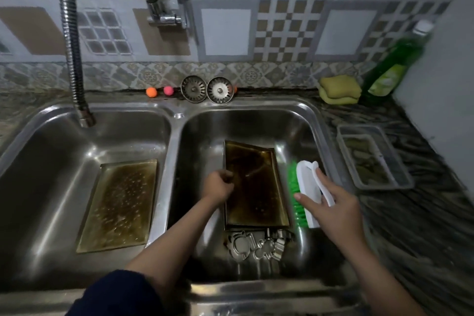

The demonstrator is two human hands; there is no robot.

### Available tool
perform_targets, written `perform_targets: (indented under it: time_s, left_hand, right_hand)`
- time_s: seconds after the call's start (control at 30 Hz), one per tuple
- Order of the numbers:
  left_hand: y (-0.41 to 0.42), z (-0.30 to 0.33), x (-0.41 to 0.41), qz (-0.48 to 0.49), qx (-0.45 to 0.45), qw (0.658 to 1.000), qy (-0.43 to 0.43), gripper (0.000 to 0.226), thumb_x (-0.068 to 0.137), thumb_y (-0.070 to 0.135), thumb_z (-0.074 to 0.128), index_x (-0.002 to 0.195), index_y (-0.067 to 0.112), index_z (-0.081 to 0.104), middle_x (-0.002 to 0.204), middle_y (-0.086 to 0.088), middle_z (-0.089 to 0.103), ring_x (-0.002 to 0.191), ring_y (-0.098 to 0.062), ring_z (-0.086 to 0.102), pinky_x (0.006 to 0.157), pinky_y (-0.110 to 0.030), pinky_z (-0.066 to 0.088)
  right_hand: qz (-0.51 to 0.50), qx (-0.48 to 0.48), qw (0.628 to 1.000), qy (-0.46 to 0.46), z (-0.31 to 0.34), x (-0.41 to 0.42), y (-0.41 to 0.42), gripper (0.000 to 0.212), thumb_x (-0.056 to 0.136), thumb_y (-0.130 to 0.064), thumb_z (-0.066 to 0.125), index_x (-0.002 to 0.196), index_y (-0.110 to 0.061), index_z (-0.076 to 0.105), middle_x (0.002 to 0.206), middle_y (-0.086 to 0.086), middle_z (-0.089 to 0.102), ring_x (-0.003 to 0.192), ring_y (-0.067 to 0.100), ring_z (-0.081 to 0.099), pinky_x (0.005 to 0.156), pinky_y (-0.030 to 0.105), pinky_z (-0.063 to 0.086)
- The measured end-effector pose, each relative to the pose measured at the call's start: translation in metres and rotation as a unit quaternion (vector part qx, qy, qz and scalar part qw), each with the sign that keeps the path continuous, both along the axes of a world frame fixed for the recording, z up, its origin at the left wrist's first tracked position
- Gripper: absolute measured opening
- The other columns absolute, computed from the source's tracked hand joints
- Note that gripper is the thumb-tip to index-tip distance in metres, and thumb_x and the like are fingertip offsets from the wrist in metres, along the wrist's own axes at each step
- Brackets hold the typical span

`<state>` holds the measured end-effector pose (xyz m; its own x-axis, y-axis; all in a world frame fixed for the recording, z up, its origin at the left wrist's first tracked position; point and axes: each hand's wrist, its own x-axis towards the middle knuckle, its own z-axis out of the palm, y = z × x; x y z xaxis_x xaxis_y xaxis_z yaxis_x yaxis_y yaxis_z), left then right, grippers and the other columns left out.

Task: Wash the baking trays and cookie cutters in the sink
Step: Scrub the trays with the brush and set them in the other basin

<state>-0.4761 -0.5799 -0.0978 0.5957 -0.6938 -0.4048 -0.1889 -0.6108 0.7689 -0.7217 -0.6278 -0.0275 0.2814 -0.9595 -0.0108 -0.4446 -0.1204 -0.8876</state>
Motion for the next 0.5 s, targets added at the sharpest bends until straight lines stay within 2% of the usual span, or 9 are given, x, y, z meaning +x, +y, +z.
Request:
perform_targets:
  time_s: [0.07,0.13,0.2,0.27,0.33,0.4,0.43,0.5]
  left_hand:
    - [-0.005,0.005,-0.001,-0.015,-0.033,0.999,0.024,0.033,0.087,0.0,0.058,0.113,0.019,0.059,0.112,-0.006,0.059,0.098,-0.019,0.06,0.077,-0.027,0.053]
    - [-0.01,0.012,-0.003,-0.03,-0.055,0.998,0.027,0.039,0.088,0.001,0.058,0.121,0.02,0.057,0.121,-0.007,0.058,0.101,-0.018,0.06,0.078,-0.027,0.054]
    - [-0.014,0.018,-0.006,-0.043,-0.078,0.996,0.017,0.044,0.088,0.003,0.058,0.128,0.021,0.054,0.131,-0.006,0.055,0.112,-0.018,0.057,0.076,-0.019,0.051]
    - [-0.015,0.025,-0.011,-0.048,-0.09,0.995,-0.01,0.045,0.09,0.006,0.058,0.132,0.022,0.052,0.131,-0.003,0.054,0.105,-0.01,0.058,0.066,-0.009,0.047]
    - [-0.014,0.036,-0.02,-0.051,-0.108,0.992,-0.051,0.045,0.09,0.009,0.059,0.132,0.023,0.053,0.119,0.0,0.059,0.08,0.001,0.056,0.055,-0.005,0.042]
    - [-0.011,0.048,-0.03,-0.065,-0.144,0.982,-0.108,0.042,0.089,0.011,0.06,0.13,0.022,0.056,0.084,0.004,0.062,0.06,0.0,0.049,0.051,-0.006,0.039]
    - [-0.01,0.053,-0.034,-0.069,-0.162,0.974,-0.14,0.041,0.089,0.011,0.06,0.129,0.021,0.057,0.071,0.006,0.057,0.055,-0.002,0.047,0.052,-0.008,0.04]
    - [-0.01,0.063,-0.04,-0.074,-0.203,0.956,-0.2,0.041,0.088,0.007,0.059,0.127,0.019,0.059,0.073,0.005,0.06,0.061,-0.008,0.051,0.063,-0.013,0.044]
  right_hand:
    - [-0.016,-0.021,1.0,-0.008,0.012,-0.005,-0.015,0.078,0.064,-0.025,0.085,0.135,-0.022,0.052,0.13,-0.005,0.054,0.112,0.011,0.052,0.063,-0.006,0.039]
    - [-0.033,-0.054,0.998,-0.025,0.028,-0.013,-0.036,0.078,0.063,-0.026,0.085,0.134,-0.018,0.053,0.127,-0.008,0.054,0.114,0.009,0.054,0.075,-0.005,0.04]
    - [-0.057,-0.099,0.993,-0.032,0.048,-0.025,-0.061,0.078,0.062,-0.027,0.085,0.132,-0.015,0.055,0.128,-0.009,0.054,0.114,0.006,0.055,0.09,0.007,0.043]
    - [-0.073,-0.13,0.989,-0.019,0.066,-0.041,-0.087,0.074,0.065,-0.024,0.085,0.132,-0.011,0.055,0.132,-0.004,0.055,0.117,0.006,0.053,0.097,0.015,0.041]
    - [-0.077,-0.134,0.988,0.023,0.076,-0.056,-0.109,0.072,0.069,-0.022,0.084,0.134,-0.013,0.054,0.136,-0.002,0.054,0.121,0.006,0.049,0.096,0.016,0.039]
    - [-0.07,-0.134,0.986,0.07,0.077,-0.068,-0.124,0.071,0.071,-0.022,0.083,0.135,-0.014,0.052,0.14,0.0,0.051,0.124,0.01,0.047,0.097,0.022,0.036]
    - [-0.065,-0.135,0.985,0.091,0.075,-0.072,-0.13,0.072,0.071,-0.02,0.082,0.136,-0.013,0.052,0.142,0.003,0.049,0.127,0.014,0.046,0.098,0.024,0.036]
    - [-0.06,-0.122,0.983,0.121,0.066,-0.075,-0.139,0.072,0.072,-0.018,0.082,0.136,-0.01,0.051,0.143,0.007,0.047,0.129,0.021,0.046,0.102,0.029,0.038]
